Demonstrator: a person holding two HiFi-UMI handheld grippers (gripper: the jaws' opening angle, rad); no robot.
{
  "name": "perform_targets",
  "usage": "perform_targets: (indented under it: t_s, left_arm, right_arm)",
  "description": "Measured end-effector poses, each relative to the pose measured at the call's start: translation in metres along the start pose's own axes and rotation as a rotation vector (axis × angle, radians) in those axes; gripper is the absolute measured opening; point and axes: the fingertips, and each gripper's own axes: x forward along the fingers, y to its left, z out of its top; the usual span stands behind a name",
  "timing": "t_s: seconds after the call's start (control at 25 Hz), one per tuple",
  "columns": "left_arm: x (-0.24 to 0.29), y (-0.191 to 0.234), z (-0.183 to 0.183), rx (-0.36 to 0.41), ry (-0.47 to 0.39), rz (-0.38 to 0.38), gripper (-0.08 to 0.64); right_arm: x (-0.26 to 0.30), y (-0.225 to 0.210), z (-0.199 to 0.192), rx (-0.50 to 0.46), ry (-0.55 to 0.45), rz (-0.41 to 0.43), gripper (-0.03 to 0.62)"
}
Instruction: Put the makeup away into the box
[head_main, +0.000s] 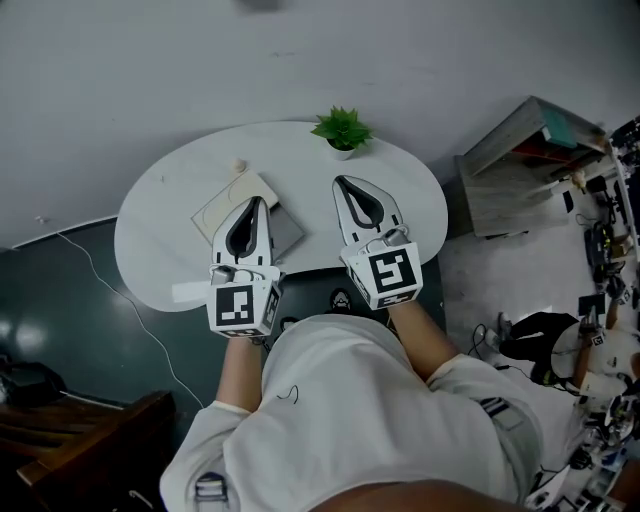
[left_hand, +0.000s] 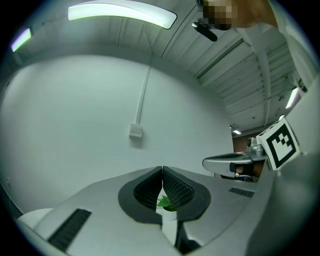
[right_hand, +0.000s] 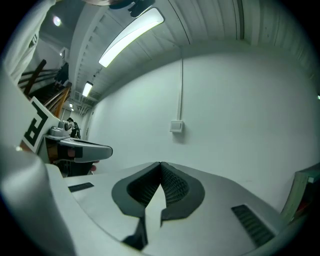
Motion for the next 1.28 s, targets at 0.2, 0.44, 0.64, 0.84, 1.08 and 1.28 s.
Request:
perform_targets:
  t_s: [0.2,0.44,0.64,0.84,1.08,1.28]
  left_arm:
    - [0.007,-0.012,0.004,0.017,-0.010,-0.004,0.020]
    - [0.012,-0.019,0.000,0.050,0.005,-0.004,0.020]
    - [0.012,-0.016,-0.003,0.042,0.011,0.014,0.020]
    - [0.014,-0.017,-0.007,0.039,0.024,0.014,0.020]
    - [0.015,-0.020,-0.010,0.042,0.034,0.003,0.020]
    - [0.013,-0.022,-0.010,0.037,0.034,-0.005,0.020]
  right_arm:
    - [-0.004,-0.009,0.004,-0.004,-0.025,-0.017,-0.003]
    - [-0.002,-0.015,0.004,0.009,-0.020,-0.028,-0.003]
    - [-0.002,-0.017,-0.004,0.012,-0.012,-0.022,-0.003]
    - [-0.003,-0.022,-0.006,0.008,-0.014,-0.037,-0.003]
    - [-0.005,-0.022,-0.010,0.017,-0.012,-0.026,-0.003]
    - [-0.008,-0.021,-0.010,0.017,-0.019,-0.024,-0.003]
